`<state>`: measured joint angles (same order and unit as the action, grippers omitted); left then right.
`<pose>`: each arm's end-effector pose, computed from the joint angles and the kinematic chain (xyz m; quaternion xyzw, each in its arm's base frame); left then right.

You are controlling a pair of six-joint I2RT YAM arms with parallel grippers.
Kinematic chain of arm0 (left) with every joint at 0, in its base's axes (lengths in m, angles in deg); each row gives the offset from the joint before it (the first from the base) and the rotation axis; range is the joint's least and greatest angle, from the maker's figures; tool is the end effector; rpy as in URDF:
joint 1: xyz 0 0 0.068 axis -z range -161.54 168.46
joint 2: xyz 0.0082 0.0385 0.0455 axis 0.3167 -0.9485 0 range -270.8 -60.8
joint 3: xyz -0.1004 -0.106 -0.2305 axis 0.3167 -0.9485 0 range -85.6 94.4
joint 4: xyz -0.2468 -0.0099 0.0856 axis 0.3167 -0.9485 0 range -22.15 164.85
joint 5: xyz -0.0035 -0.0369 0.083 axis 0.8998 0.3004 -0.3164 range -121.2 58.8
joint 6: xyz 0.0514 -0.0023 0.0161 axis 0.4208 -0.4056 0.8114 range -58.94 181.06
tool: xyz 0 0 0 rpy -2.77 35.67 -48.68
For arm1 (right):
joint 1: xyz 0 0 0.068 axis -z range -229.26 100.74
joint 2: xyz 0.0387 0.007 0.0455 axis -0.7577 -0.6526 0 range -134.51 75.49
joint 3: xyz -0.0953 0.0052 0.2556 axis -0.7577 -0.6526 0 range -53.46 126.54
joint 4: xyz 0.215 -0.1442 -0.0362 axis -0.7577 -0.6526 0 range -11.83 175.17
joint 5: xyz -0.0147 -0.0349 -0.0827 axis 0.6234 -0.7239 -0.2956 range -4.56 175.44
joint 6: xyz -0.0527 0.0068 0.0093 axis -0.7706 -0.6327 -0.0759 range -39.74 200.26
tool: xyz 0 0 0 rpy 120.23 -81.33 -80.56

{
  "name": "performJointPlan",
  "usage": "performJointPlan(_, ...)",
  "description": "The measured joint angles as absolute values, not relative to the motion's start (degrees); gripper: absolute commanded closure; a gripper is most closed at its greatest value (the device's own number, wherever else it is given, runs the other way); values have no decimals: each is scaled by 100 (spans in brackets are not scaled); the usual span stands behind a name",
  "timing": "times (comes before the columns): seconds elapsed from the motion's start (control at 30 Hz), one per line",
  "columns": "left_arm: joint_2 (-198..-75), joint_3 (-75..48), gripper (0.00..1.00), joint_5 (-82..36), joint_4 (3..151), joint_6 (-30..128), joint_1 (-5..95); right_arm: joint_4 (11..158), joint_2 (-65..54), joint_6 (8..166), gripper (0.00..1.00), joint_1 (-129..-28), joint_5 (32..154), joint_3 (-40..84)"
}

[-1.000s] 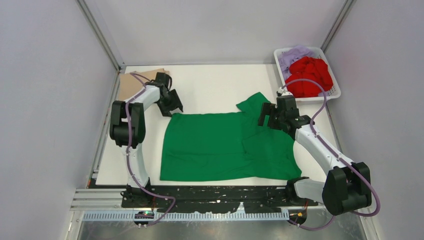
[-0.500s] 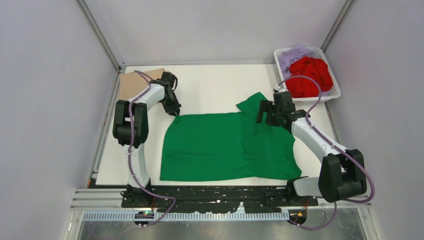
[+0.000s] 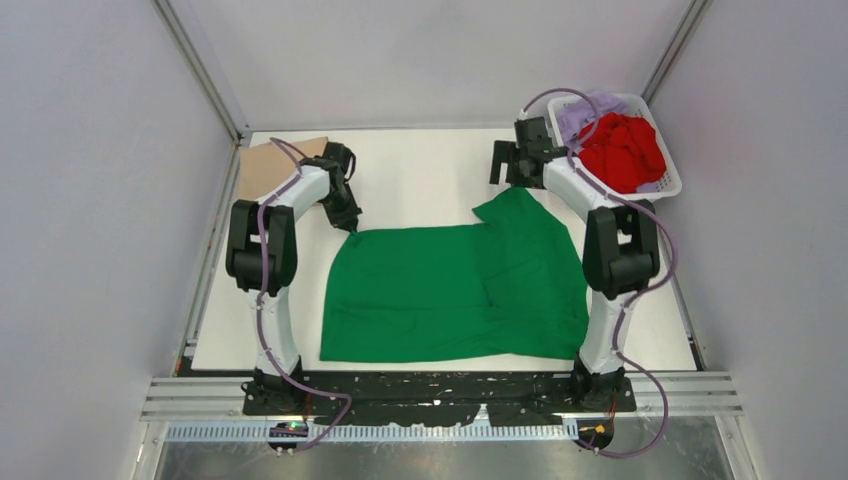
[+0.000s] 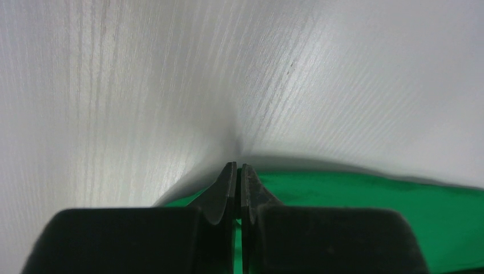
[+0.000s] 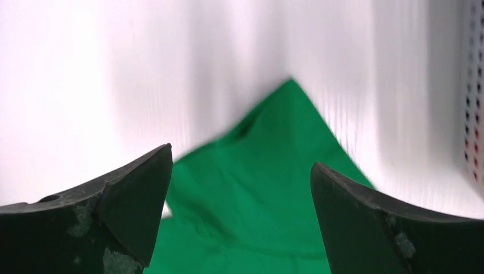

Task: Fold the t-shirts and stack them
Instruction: Grab the side of the flattened tshirt furthest away from the robot with both arms

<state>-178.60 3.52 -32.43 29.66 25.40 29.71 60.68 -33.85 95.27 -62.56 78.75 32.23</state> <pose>0.4094 -0.0806 0.1769 -0.2109 0.9673 -0.0460 0.1329 0.4183 0.0946 0.2379 0.0348 0.9320 0.0344 0.3592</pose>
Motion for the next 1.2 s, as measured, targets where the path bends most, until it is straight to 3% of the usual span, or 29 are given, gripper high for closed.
performJointPlan(0.1, -17831, 284, 100, -3202, 3001, 2580, 2971, 5804, -4332, 9537, 0, -6313, 7678, 4300)
performJointPlan(0.43, -17622, 125, 100, -2957, 3045, 2709, 2971, 4682, -6157, 9710, 20, -6394, 7238, 6339)
performJointPlan(0.8, -17379, 15, 100, -2909, 3062, 2735, 2971, 4523, -5833, 10027, 46, -6396, 6793, 5758)
performJointPlan(0.87, -17294, -54, 100, -2900, 3086, 2737, 2971, 4507, -5650, 10071, 56, -6405, 6679, 5467)
performJointPlan(0.97, -17167, -146, 100, -2898, 3102, 2737, 2986, 4516, -5457, 10119, 82, -6405, 6552, 5146)
performJointPlan(1.03, -17095, -179, 100, -2893, 3112, 2737, 3006, 4564, -5337, 10156, 91, -6405, 6506, 4919)
performJointPlan(1.2, -17051, -227, 100, -2880, 3178, 2737, 3078, 4818, -5071, 10152, 95, -6405, 6493, 4479)
